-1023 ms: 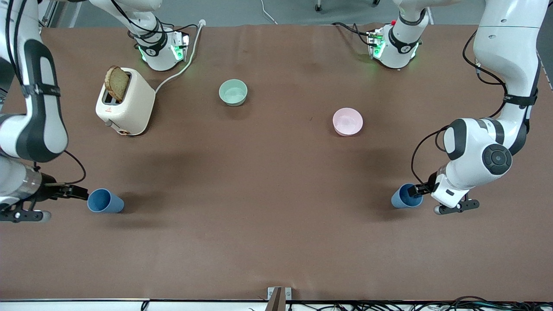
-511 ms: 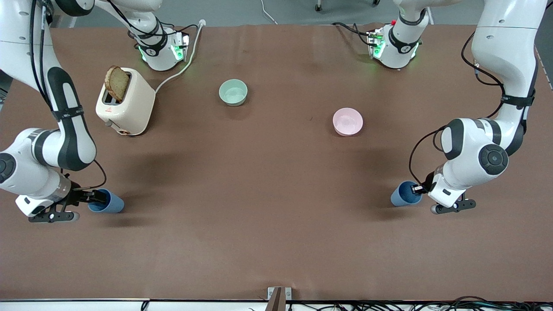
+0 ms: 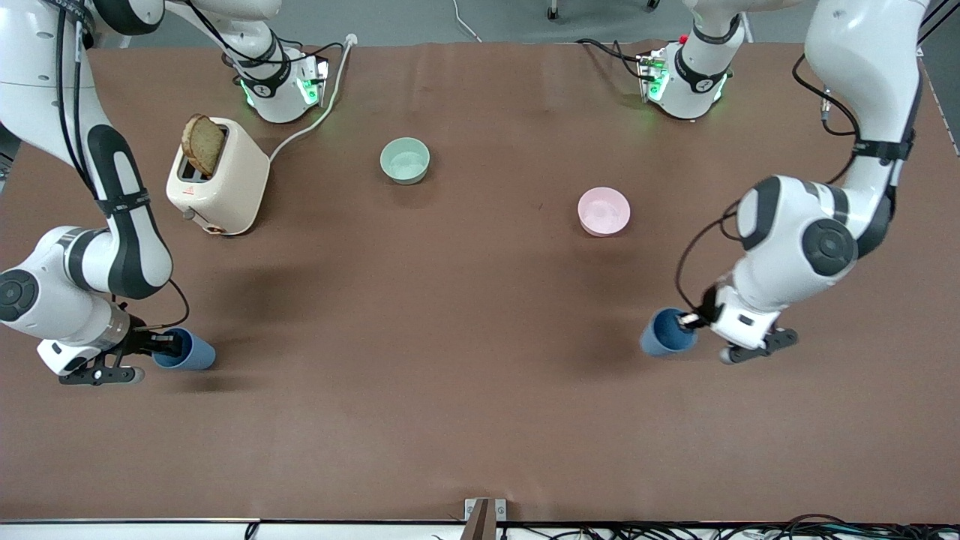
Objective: Stack blue cups with both arms
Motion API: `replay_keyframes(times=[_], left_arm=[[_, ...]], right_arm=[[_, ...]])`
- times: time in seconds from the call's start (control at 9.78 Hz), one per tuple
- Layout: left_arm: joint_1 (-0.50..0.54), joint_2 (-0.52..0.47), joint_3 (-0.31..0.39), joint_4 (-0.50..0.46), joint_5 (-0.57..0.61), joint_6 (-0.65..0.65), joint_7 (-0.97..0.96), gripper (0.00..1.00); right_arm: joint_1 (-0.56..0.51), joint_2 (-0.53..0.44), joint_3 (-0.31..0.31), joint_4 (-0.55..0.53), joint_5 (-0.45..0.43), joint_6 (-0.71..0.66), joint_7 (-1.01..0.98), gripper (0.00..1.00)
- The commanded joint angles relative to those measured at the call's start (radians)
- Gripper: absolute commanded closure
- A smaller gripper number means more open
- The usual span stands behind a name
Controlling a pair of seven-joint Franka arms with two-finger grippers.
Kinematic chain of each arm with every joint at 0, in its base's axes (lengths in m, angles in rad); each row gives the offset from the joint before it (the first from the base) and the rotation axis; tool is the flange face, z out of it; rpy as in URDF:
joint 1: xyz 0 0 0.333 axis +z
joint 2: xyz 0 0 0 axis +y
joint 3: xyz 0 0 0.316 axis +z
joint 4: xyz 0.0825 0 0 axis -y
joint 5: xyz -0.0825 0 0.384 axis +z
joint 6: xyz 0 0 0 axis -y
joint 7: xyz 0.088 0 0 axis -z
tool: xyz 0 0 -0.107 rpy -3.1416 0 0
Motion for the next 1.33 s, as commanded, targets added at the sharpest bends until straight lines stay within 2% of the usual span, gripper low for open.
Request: replay_keyframes(times=[0.0, 0.1, 0.2, 0.51, 0.92, 1.02, 1.12, 1.23], left_arm=[[-0.122, 0.031, -0.046, 0.021, 0.014, -0.010, -0.249, 1.00], [-0.193, 0.059, -0.046, 0.050, 0.014, -0.010, -0.350, 1.00], [-0.268, 0.095, -0.043, 0.072, 0.028, -0.010, -0.448, 1.00], [-0.433, 0.231, -0.043, 0.165, 0.186, -0.008, -0.792, 1.00], [-0.520, 0.368, -0.026, 0.268, 0.229, 0.003, -0.935, 0.99], [-0.522, 0.377, -0.023, 0.274, 0.224, 0.003, -0.938, 0.90], [-0.522, 0.382, -0.023, 0.293, 0.224, 0.003, -0.960, 0.23], [-0.521, 0.370, -0.023, 0.294, 0.229, -0.003, -0.963, 0.00]], right_arm=[[-0.012, -0.004, 0.010, -0.006, 0.041, 0.005, -0.009, 1.00], [-0.011, -0.012, 0.012, -0.001, 0.041, -0.006, -0.012, 1.00], [-0.004, -0.035, 0.012, 0.029, 0.044, -0.078, -0.009, 1.00], [0.034, -0.118, 0.016, 0.149, 0.130, -0.256, 0.078, 1.00], [0.274, -0.255, 0.015, 0.158, 0.130, -0.383, 0.499, 1.00], [0.342, -0.291, 0.015, 0.155, 0.129, -0.402, 0.592, 0.99], [0.400, -0.318, 0.015, 0.155, 0.129, -0.425, 0.682, 0.99], [0.461, -0.349, 0.015, 0.155, 0.129, -0.483, 0.770, 0.99]])
